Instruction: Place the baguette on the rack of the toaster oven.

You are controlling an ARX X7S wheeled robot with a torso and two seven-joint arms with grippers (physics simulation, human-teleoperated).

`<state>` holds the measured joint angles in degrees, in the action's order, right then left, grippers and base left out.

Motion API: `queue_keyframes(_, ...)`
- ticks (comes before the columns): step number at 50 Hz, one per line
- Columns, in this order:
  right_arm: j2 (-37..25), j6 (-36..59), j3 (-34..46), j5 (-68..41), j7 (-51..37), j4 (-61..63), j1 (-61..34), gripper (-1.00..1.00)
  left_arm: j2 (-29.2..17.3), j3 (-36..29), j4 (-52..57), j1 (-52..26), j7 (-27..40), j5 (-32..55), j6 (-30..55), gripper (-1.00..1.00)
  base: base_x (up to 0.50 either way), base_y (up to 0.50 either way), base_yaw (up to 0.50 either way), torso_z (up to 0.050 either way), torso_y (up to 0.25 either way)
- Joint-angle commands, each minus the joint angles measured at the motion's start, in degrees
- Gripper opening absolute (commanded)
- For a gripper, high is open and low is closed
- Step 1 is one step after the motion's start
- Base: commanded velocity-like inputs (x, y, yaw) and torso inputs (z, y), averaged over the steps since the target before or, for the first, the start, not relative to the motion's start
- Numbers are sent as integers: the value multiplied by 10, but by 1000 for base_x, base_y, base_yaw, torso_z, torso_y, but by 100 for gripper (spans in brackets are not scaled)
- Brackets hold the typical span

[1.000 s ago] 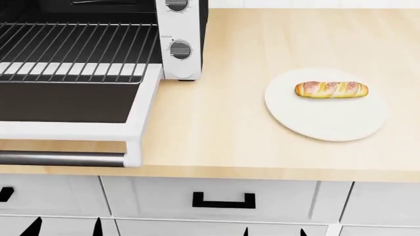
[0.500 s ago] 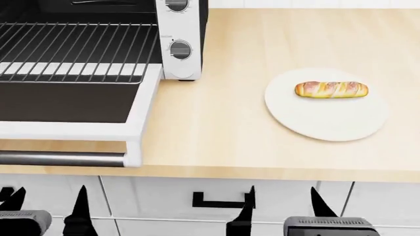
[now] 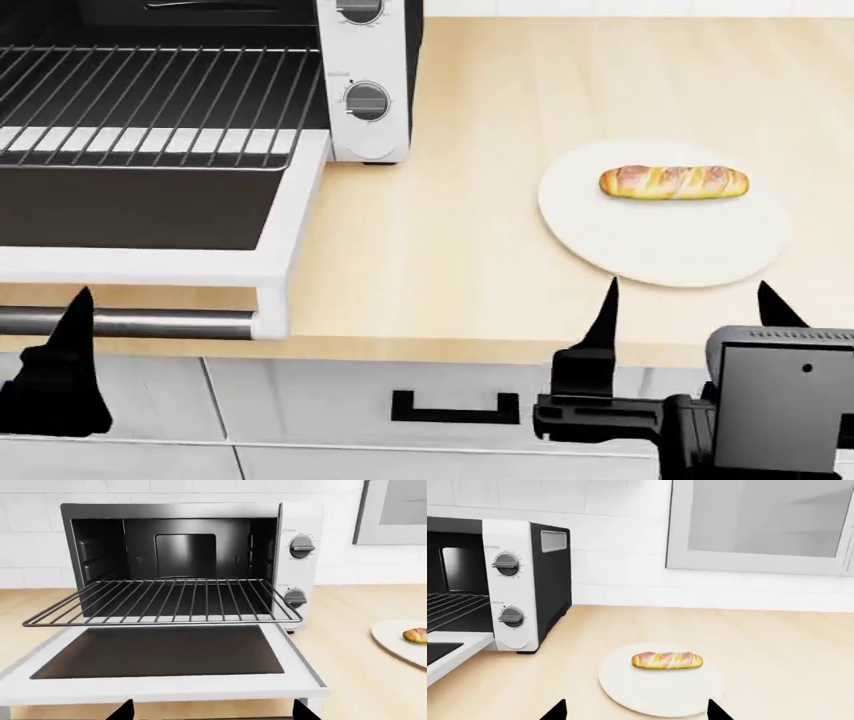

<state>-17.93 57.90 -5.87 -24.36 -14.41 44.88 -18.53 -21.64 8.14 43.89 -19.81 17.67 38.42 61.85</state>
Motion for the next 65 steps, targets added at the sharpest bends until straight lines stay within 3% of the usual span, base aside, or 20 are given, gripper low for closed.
queue_keyframes(1, -39, 131, -77, -59, 2, 61, -47, 100, -58, 61, 58, -80, 16, 103, 166, 100, 0, 0, 0, 0, 0)
queue_keyframes(12, -47, 192, -133, -101, 2, 108, -77, 100, -62, 122, 75, -153, 54, 166, 243, 100, 2, 0, 0, 0, 0)
queue_keyframes(29, -62, 175, -121, -98, -7, 104, -56, 100, -69, 112, 61, -105, 55, 148, 186, 100, 141, 0, 0, 0, 0)
queue_keyframes(65, -77, 161, -133, -113, -22, 105, -45, 100, -79, 124, 57, -93, 72, 180, 176, 100, 257, 117, 0, 0, 0)
